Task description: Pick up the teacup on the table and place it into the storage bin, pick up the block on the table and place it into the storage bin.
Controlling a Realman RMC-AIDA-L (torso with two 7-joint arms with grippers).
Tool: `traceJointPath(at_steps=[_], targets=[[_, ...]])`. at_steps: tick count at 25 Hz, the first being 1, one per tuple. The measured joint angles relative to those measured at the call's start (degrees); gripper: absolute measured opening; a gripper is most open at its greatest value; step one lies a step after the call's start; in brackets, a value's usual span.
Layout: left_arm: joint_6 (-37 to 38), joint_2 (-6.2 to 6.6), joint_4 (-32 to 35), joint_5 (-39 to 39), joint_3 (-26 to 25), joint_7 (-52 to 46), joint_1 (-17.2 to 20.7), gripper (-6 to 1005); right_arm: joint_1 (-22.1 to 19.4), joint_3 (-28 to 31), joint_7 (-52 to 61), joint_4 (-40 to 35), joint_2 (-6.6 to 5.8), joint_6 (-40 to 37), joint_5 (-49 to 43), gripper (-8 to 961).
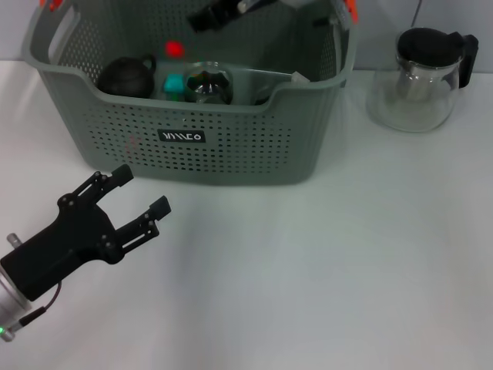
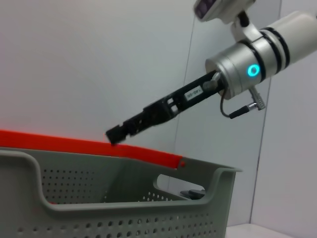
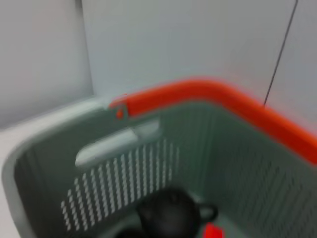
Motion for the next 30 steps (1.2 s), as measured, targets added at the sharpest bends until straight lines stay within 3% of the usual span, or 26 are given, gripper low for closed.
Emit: traceJointPath(at_steps=[2,5,7,10,12,17,20,22,27,30], targets=[[0.0,0.01,0.0,0.0,0.0,0.0,0.1,843,-5.1,-0.2,-3.7,-6.5,0.38,-1.0,4.8,258],[0.0,0.04,0.0,0.1,0.0,0.0,0.3,843,-18.6,-2.4,-16.9,-20.1,0.39,-5.1,20.7,523],[0.2,0.17,0.4,0.4,0.3,0.0,0.7,843,-27.8,-3.2,-29.7,-25.6,-0.06,-10.7,36.2,609],[2.5,0.54,1.8,2.0,1.5,-0.3,1.0,843,-39.3,-1.7,-43.9,-29.8,-0.43,-22.1,50.9,738],[5.4,1.1,3.1,4.0,2.0,-1.0,1.0,843,-45.7,0.1,-49.9,-31.3,-0.67,-30.3,54.9,807],[13.7,2.99,8.7,10.9,2.9,-5.2,0.2,843,-57.0,7.5,-60.3,-28.9,-0.13,-46.3,52.4,945],[17.1,4.09,10.5,15.5,3.9,-6.3,-1.4,843,-59.9,11.0,-65.5,-22.7,-0.13,-48.5,48.9,944],[17.5,4.42,10.6,17.8,5.3,-6.8,-2.7,843,-59.7,12.2,-68.2,-17.5,-0.35,-48.8,44.5,944],[16.5,4.15,9.2,19.6,12.3,-6.7,-6.0,843,-55.3,12.4,-79.3,-4.0,-0.05,-49.5,37.4,945],[15.0,4.01,7.4,19.8,13.6,-6.3,-7.6,843,-52.5,12.3,-82.1,1.5,-0.02,-48.4,35.6,945]])
